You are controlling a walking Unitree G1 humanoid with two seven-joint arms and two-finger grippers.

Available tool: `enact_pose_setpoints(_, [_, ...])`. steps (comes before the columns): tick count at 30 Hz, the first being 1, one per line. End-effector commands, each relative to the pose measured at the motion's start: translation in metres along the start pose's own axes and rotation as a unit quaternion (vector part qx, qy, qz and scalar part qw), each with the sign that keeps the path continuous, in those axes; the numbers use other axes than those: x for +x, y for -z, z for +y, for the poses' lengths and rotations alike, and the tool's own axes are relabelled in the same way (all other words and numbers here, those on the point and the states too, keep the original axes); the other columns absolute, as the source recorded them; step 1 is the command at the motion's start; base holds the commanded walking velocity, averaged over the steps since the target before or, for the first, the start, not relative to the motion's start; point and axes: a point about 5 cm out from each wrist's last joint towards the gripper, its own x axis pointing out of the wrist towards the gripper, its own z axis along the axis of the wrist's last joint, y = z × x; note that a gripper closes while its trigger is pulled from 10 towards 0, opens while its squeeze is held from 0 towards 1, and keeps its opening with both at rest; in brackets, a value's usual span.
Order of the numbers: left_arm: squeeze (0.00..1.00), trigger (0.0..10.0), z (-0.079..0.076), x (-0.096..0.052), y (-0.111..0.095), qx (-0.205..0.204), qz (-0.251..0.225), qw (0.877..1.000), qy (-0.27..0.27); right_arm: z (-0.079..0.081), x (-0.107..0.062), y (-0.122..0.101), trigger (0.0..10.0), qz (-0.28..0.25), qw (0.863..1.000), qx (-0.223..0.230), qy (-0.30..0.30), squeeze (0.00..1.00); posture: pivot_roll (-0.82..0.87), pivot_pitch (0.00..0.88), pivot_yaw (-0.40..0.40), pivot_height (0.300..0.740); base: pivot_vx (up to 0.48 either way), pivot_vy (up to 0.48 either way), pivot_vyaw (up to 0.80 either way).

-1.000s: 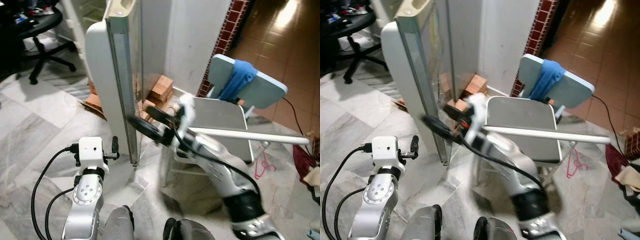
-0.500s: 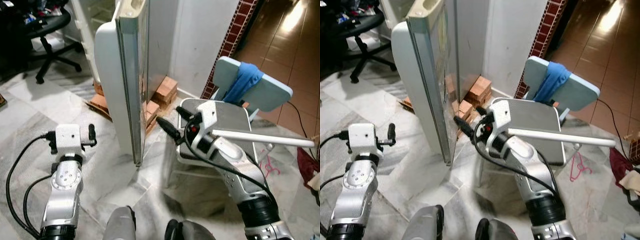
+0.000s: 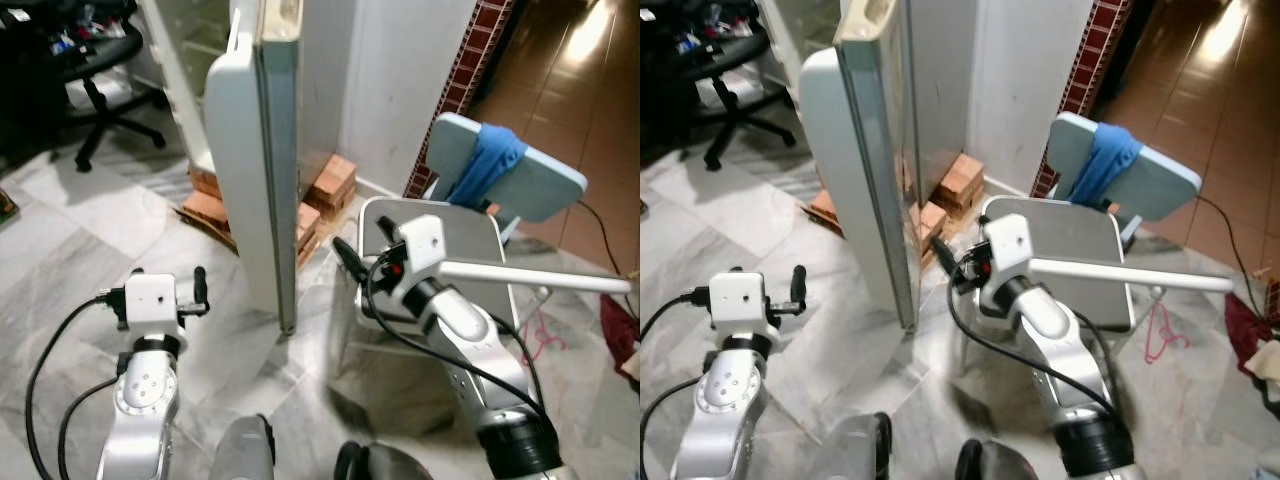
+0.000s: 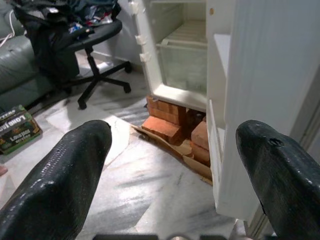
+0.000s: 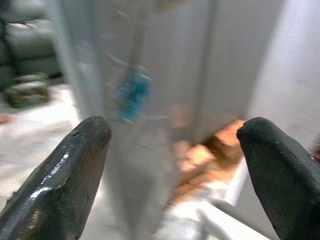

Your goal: Restocking fridge

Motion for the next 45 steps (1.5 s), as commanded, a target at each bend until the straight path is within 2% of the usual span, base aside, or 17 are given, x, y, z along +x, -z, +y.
enact_pose_setpoints(1, [0.0,10.0,-0.004,-0.007,-0.006,-0.001,-0.015,1.0,0.016,-0.006,-0.012,-0.003,10.0,-0.017,1.0,-0.027,0.0,0.0,0.09,0.078,0.034,0.74,0.0,0.0,0.0])
enact_pose_setpoints(7, [0.0,10.0,-0.007,-0.015,-0.005,-0.003,-0.015,0.999,0.028,-0.007,-0.02,0.002,10.0,-0.009,0.999,-0.033,0.018,0.0,0.1,0.061,0.016,0.74,0.0,0.0,0.0])
enact_pose_setpoints(11, [0.0,10.0,-0.002,-0.023,-0.004,-0.009,-0.015,1.0,0.011,0.001,-0.016,0.006,10.0,-0.019,0.998,0.04,0.053,0.0,0.11,0.05,0.002,0.74,0.0,0.0,0.0])
enact_pose_setpoints(16, [0.0,10.0,-0.005,-0.022,-0.006,-0.012,-0.019,1.0,0.014,0.006,-0.013,0.005,10.0,-0.028,0.998,0.044,0.044,0.0,0.1,0.05,0.002,0.74,0.102,0.0,0.0])
enact_pose_setpoints(20, [0.0,10.0,-0.008,-0.02,-0.007,-0.011,-0.02,0.999,0.025,0.009,-0.013,0.003,10.0,-0.037,0.999,0.034,0.007,0.0,0.09,0.048,-0.006,0.74,0.269,0.0,0.0])
enact_pose_setpoints(26, [0.0,10.0,-0.009,-0.019,-0.008,-0.014,-0.022,0.999,0.023,-0.001,-0.01,-0.002,10.0,-0.048,0.998,0.022,0.022,0.0,0.1,0.049,-0.008,0.74,0.283,0.0,0.0])
enact_pose_setpoints(40, [0.0,10.0,-0.01,-0.017,-0.006,-0.022,-0.017,0.999,0.022,-0.001,-0.005,-0.005,10.0,-0.059,0.998,0.023,0.018,0.0,0.1,0.048,-0.009,0.74,0.308,0.0,0.0])
enact_pose_setpoints(45, [0.0,10.0,-0.011,-0.017,-0.005,-0.023,-0.015,0.999,0.023,-0.004,-0.003,-0.006,10.0,-0.06,0.998,0.02,0.02,0.0,0.1,0.05,-0.008,0.74,0.0,0.0,0.0])
